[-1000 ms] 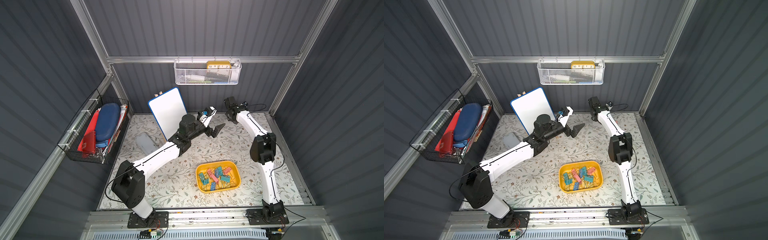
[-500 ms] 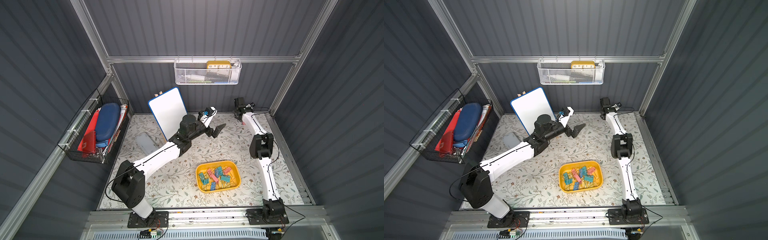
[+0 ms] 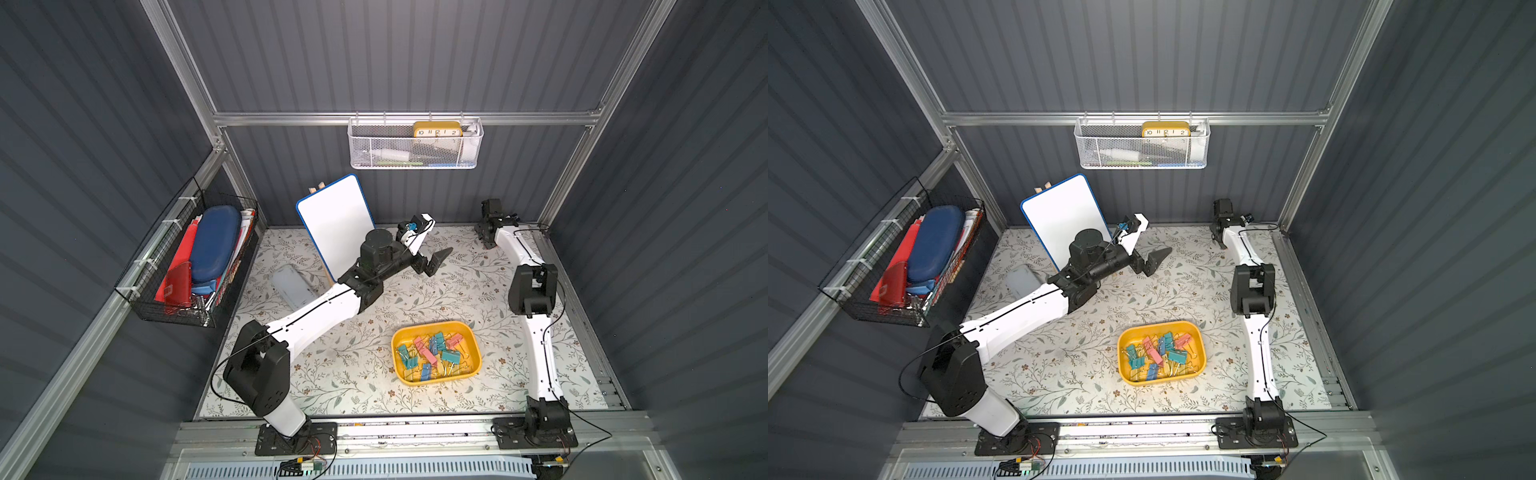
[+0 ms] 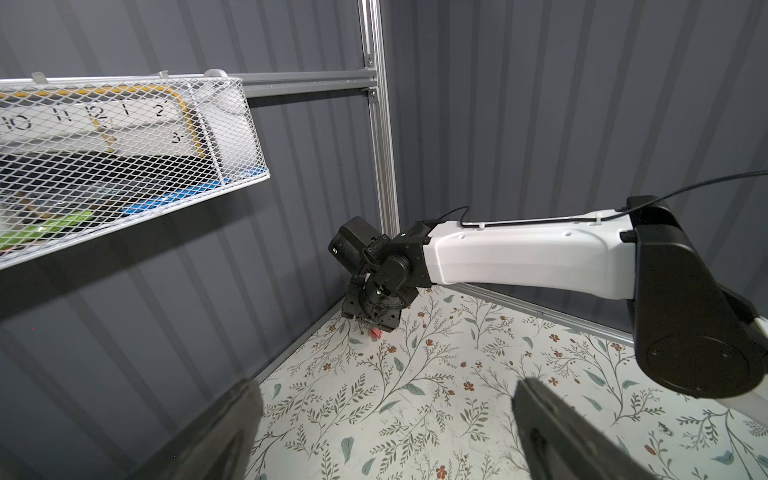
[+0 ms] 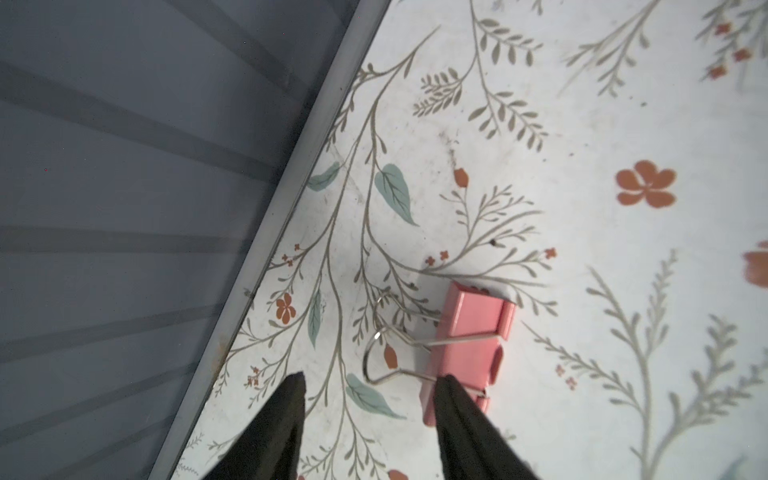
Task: Put the binder clips in the storage box
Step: Pick up the binder clip at the center of the board.
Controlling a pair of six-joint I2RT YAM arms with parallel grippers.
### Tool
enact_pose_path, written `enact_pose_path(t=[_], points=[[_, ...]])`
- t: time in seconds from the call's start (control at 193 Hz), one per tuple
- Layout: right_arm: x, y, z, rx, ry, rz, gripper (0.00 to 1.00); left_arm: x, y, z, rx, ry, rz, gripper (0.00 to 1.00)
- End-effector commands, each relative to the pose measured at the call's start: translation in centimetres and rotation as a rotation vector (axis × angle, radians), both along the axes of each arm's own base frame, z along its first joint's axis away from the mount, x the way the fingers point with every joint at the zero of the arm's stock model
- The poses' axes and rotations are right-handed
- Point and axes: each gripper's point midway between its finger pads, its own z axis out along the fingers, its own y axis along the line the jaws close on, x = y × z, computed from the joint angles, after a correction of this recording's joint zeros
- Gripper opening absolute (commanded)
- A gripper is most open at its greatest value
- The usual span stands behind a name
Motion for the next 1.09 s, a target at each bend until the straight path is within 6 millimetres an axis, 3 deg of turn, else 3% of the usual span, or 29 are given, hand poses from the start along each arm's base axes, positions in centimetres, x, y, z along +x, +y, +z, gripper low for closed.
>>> enact_pose_path(t=[0.0,0.155,0.321,0.512,0.771,0.952,1.086], points=[[0.0,-1.1,1.3,0.024,-0.014,0.013,0.57,-0.3,0.0,0.4,-0.001,-0.018,-0.004,0.99],[0.7,-1.3,-0.6,0.093,-0.007,0.056,0.62,-0.5,-0.1,0.4,-0.001,-0.021,-0.008,0.99],[0.9,-0.6,-1.6,0.174,0.004,0.069,0.62,-0.5,-0.2,0.2,0.003,-0.019,-0.008,0.99],[-0.4,0.2,-3.5,0.238,0.078,0.059,0.45,-0.5,-0.3,0.3,0.001,-0.020,-0.009,0.99],[-1.2,2.0,-3.0,0.304,0.105,0.137,0.24,-0.8,-0.4,0.6,-0.003,-0.024,-0.014,0.99],[-2.4,4.4,-2.1,0.307,0.131,0.240,0.23,-0.7,-0.4,0.6,-0.004,-0.027,-0.013,0.99],[-3.6,5.9,-0.1,0.280,0.131,0.327,0.23,-0.7,-0.4,0.7,-0.009,-0.025,-0.013,0.99]])
